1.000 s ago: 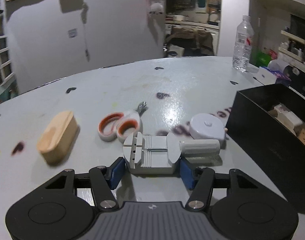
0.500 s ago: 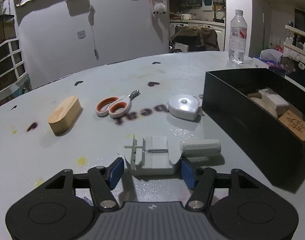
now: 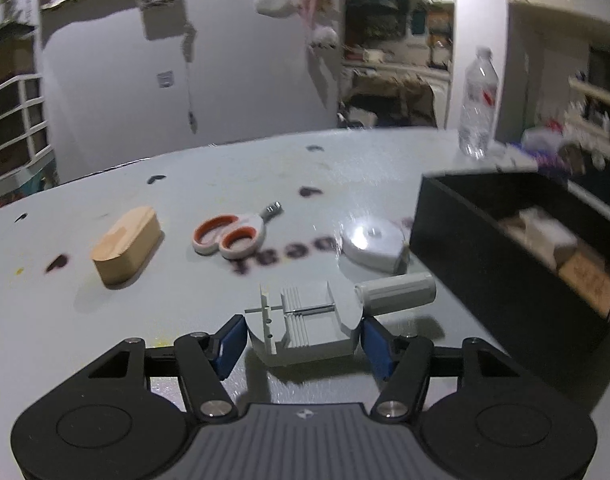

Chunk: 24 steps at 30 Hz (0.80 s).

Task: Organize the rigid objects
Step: 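Carry the watch-strap tool into the black box and release it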

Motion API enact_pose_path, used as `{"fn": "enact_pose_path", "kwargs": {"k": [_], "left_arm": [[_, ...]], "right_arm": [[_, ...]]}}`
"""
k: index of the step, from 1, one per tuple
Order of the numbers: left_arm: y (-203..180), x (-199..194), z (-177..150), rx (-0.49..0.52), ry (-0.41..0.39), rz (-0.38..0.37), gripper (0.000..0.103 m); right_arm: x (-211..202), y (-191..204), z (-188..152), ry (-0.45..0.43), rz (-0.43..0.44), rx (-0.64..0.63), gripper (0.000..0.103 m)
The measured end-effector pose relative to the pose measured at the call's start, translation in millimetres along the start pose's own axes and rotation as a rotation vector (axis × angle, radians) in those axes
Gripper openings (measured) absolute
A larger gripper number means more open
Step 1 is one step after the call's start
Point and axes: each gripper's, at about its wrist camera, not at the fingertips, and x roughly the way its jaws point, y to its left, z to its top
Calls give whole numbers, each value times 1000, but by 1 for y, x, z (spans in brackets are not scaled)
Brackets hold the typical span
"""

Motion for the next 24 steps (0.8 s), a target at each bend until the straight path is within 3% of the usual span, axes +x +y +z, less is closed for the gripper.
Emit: {"fn": "enact_pose_path", "kwargs": {"k": [5, 7, 13, 24], "left_arm": [[6, -17, 15, -101, -56, -2, 63], [3, -29, 26, -116, -91, -37, 62], [-35, -54, 58, 64, -147, -162, 63], [-116, -26, 64, 347, 61, -271, 63]], "right_arm": [[0, 0, 0, 0, 0, 0, 8], [0, 0, 0, 0, 0, 0, 8], [0, 0, 0, 1, 0, 1, 8], [1, 2, 1, 3, 2, -1, 8]]}}
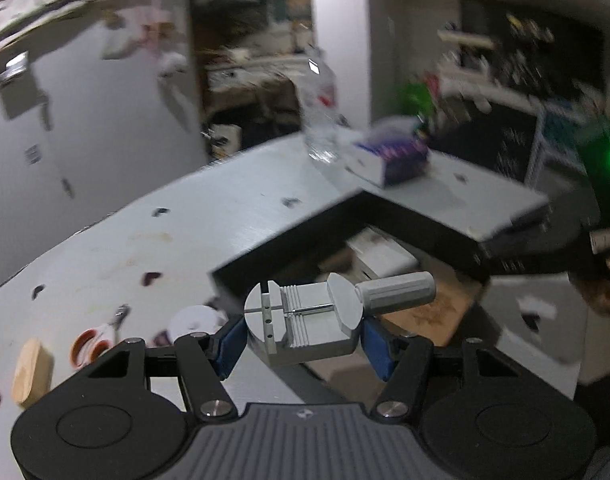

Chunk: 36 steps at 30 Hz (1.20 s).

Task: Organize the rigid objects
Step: 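Carry the watch-strap tool into the black box and release it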

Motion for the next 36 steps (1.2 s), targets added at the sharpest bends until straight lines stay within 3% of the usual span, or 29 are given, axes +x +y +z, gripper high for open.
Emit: {"fn": "enact_pose_path", "kwargs": {"k": [8, 14, 21, 26, 36], "left_arm": [[-12, 33, 14, 185, 136, -2, 62], [-18, 46, 19, 271, 187, -15, 62], [-16, 48, 21, 258, 203, -66, 63], [-14, 50, 22, 215, 197, -77, 69], [-12, 49, 25, 156, 188, -103, 69]], "right_arm": [[0, 0, 0, 1, 3, 0, 9], [1, -2, 0, -2, 10, 3, 9], [3, -3, 0, -2, 14, 5, 9], [4, -3, -1, -1, 16, 6, 9], [3, -3, -1, 0, 15, 5, 9]]}}
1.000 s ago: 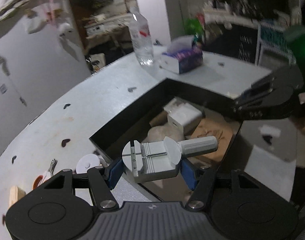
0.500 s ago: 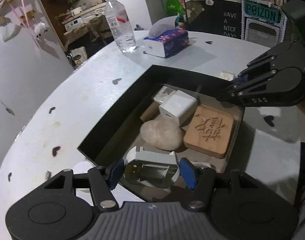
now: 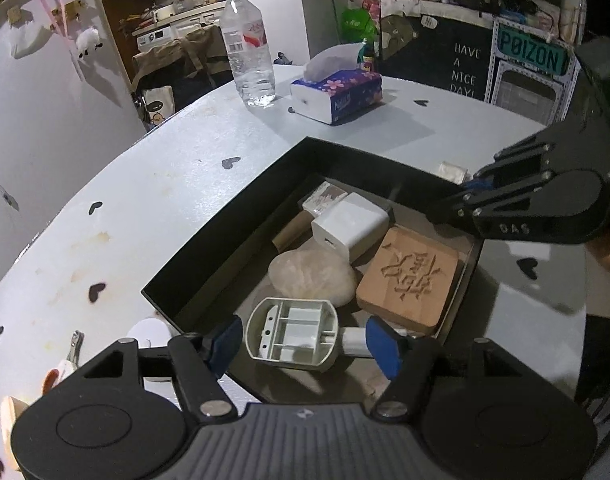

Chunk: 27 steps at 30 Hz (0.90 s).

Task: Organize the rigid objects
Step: 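Carry the watch-strap tool into the black box and release it, then move the left gripper to the orange-handled scissors and grasp them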

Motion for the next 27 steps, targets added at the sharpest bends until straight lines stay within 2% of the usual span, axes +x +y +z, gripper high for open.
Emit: {"fn": "enact_pose_path", "kwargs": {"k": [8, 14, 16, 19, 27], "left_arm": [[2, -12, 2, -72, -37, -15, 70], [1, -28, -3, -124, -74, -4, 80], [1, -37, -6, -143, -99, 8, 91], [1, -51, -12, -179, -142, 33, 100], [1, -80, -31, -283, -232, 138, 103]], "right_arm": [[0, 0, 0, -1, 2, 3, 9], [-1, -1, -2, -4, 6, 5, 9], [-2, -2, -1, -6, 8, 7, 9], [-2, -2, -1, -9, 11, 9, 9], [-3, -3, -2, -16, 16, 16, 9]]}}
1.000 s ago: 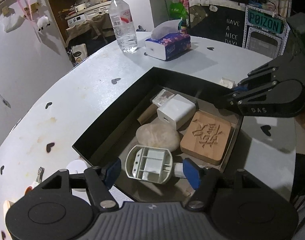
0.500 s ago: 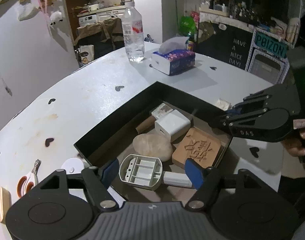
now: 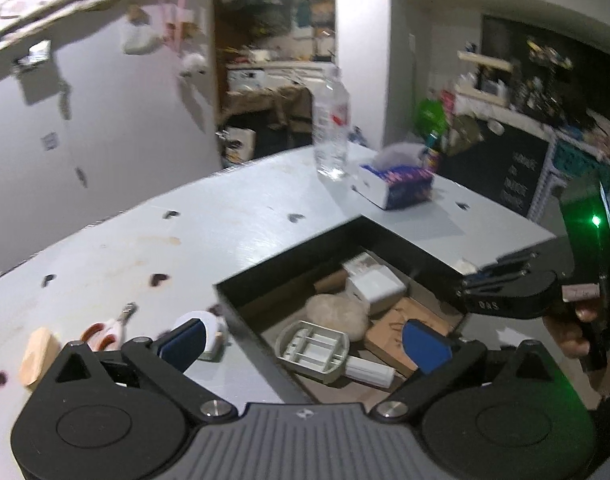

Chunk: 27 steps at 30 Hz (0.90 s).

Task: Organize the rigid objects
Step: 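Move the left gripper to the orange-handled scissors and grasp them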

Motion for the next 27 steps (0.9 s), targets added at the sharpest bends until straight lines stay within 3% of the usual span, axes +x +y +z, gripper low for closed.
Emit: {"fn": "enact_pose_path", "kwargs": {"k": [7, 14, 27], "left_arm": [[18, -12, -13, -139, -69, 106, 103], [40, -12, -28, -275, -127, 260, 103], [105, 32, -45, -417, -162, 485, 103]], "right_arm": [[0, -1, 0, -3, 5, 0, 9], [0, -1, 0, -3, 10, -7, 9], [2, -3, 1, 2, 20, -16, 9]]}}
